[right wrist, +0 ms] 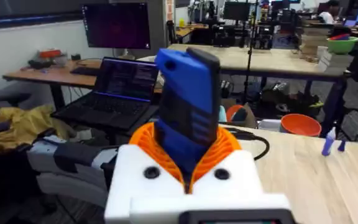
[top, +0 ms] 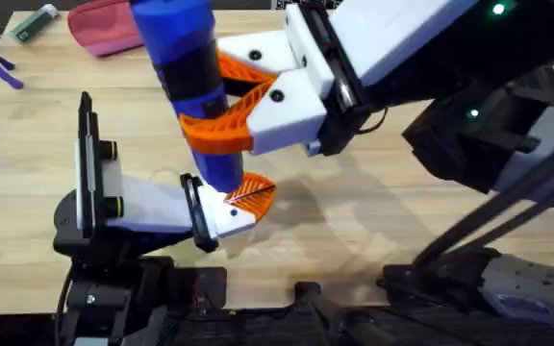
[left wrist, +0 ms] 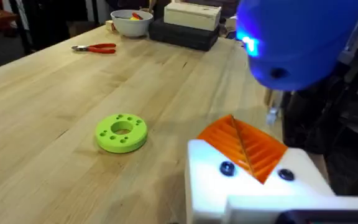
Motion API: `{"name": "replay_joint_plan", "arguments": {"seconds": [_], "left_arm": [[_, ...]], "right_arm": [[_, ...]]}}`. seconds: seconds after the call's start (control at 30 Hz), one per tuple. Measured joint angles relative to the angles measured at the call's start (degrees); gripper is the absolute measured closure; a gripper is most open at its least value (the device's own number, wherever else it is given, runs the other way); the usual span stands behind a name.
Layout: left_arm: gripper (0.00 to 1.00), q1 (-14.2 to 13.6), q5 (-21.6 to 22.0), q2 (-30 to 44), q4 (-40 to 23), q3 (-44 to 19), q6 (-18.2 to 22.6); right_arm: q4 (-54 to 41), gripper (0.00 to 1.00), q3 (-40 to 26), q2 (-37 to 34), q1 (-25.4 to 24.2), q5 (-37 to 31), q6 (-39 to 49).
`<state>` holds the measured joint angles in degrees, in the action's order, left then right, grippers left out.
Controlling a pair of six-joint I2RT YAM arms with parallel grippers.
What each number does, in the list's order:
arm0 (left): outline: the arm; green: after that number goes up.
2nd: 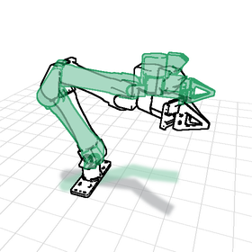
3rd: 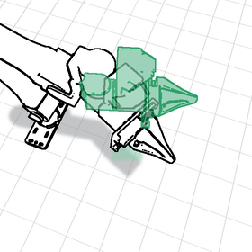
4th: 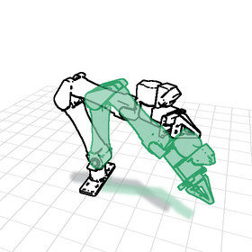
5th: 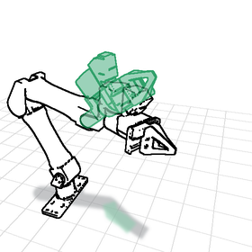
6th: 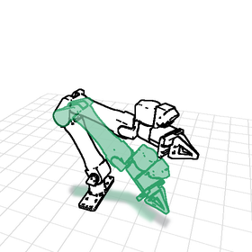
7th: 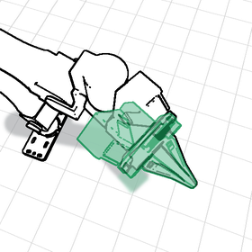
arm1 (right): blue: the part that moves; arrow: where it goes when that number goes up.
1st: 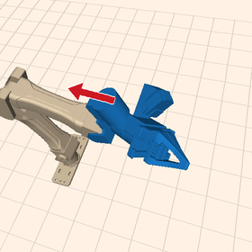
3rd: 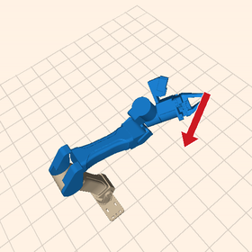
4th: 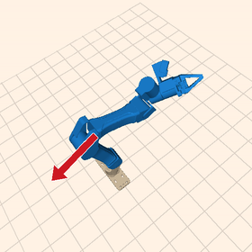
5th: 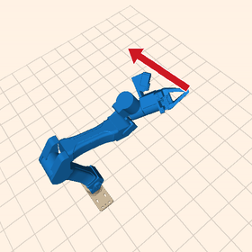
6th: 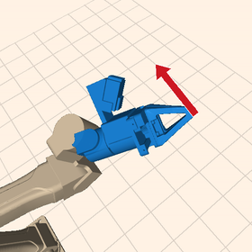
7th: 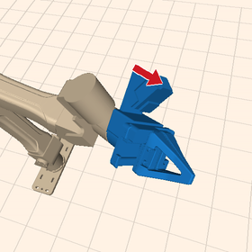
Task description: Pick up the gripper from the table and insert it into the empty holder that is missing its gripper. Then pick up a screw, insert it into the mounting hole, and use the screwdriver to tighten it. Finally, clean up the table by picking up the vegetable and placing it into the bucket.
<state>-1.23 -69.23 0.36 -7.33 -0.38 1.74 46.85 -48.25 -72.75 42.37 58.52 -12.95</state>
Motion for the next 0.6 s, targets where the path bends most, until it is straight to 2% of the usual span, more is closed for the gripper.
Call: {"name": "replay_joint_plan", "arguments": {"seconds": [0.6], "left_arm": [[0.982,0.0,0.0,0.0,0.0,-0.01,0.0]], "right_arm": [[1.25,0.975,0.0,-4.13,0.49,0.3,2.31]]}}
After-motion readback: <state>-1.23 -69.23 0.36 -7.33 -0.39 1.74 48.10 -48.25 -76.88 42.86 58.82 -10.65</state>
